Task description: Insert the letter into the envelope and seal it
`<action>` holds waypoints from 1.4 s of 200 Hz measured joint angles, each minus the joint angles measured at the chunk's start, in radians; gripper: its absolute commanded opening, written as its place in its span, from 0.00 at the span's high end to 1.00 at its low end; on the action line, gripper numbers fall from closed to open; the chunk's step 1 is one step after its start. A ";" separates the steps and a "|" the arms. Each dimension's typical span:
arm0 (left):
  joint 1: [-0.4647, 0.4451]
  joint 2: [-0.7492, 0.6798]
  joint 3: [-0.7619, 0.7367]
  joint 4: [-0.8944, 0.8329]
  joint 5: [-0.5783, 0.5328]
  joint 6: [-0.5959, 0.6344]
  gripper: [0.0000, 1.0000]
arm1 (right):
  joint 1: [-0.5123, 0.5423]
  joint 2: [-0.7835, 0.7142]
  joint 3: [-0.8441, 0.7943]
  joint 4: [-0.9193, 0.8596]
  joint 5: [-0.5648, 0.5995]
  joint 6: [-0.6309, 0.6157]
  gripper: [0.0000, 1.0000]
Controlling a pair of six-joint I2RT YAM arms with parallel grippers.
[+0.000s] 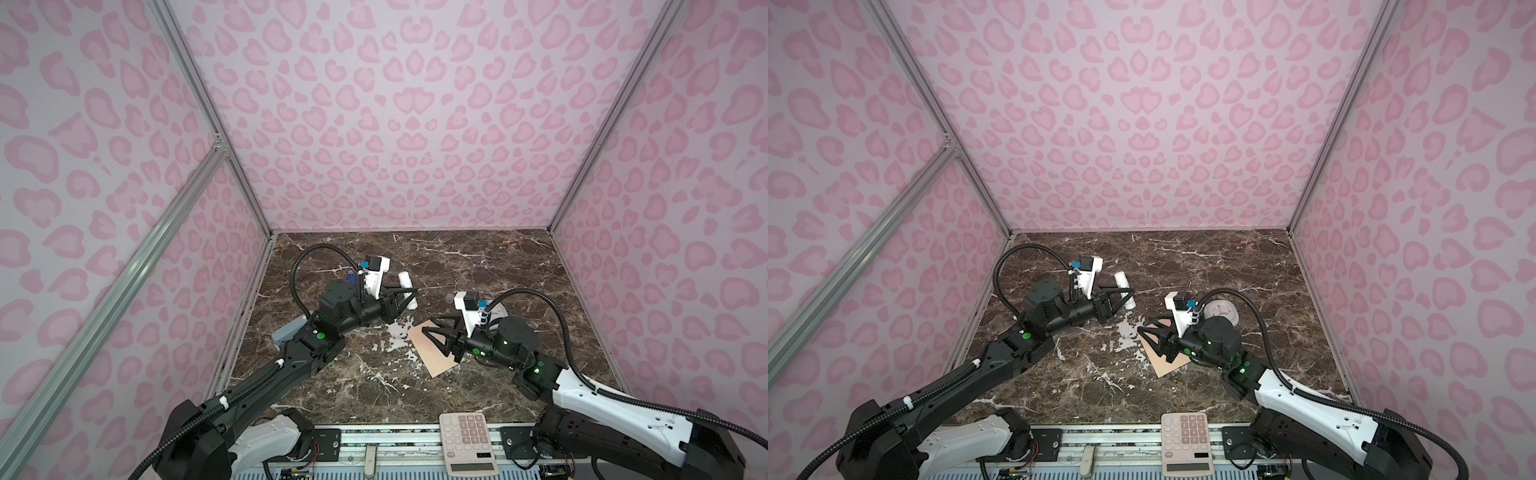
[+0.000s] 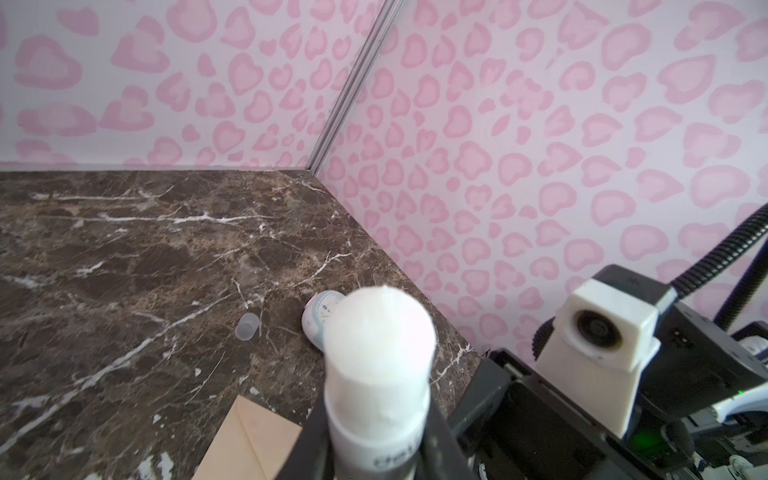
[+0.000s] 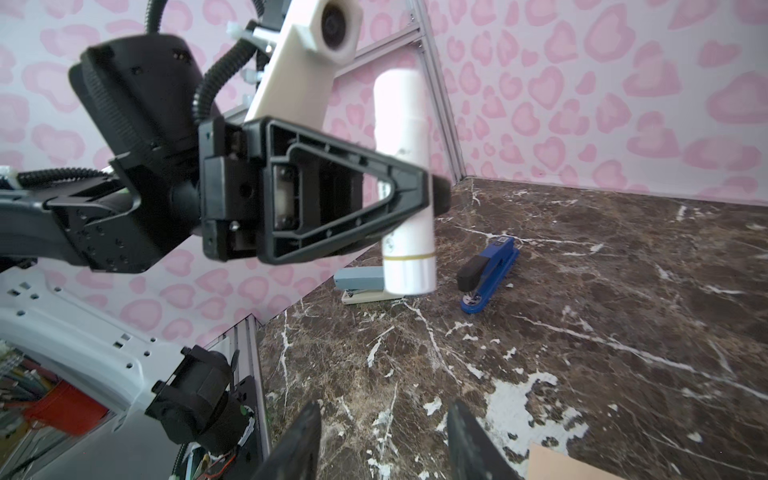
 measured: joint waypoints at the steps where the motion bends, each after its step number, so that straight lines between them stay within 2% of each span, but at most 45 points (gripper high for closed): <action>1: 0.001 0.001 0.000 0.006 0.004 0.000 0.94 | 0.002 0.002 0.000 0.002 0.000 -0.003 0.47; 36: 0.001 -0.001 -0.003 0.088 0.098 0.000 0.95 | 0.005 0.033 0.009 0.037 0.000 -0.050 0.46; 78: 0.001 -0.023 -0.001 0.097 0.205 0.044 0.95 | -0.028 0.079 0.043 0.081 -0.091 -0.058 0.46; 133: 0.006 -0.032 0.006 0.044 0.259 0.088 0.95 | -0.035 0.122 0.090 0.124 -0.173 -0.066 0.47; 165: 0.007 -0.037 0.006 0.021 0.271 0.103 0.95 | -0.037 0.132 0.104 0.128 -0.193 -0.073 0.54; 219: 0.008 -0.037 0.006 0.006 0.279 0.115 0.95 | -0.037 0.139 0.116 0.122 -0.200 -0.084 0.59; 280: 0.008 -0.037 0.007 0.002 0.290 0.116 0.96 | -0.039 0.148 0.131 0.115 -0.194 -0.087 0.76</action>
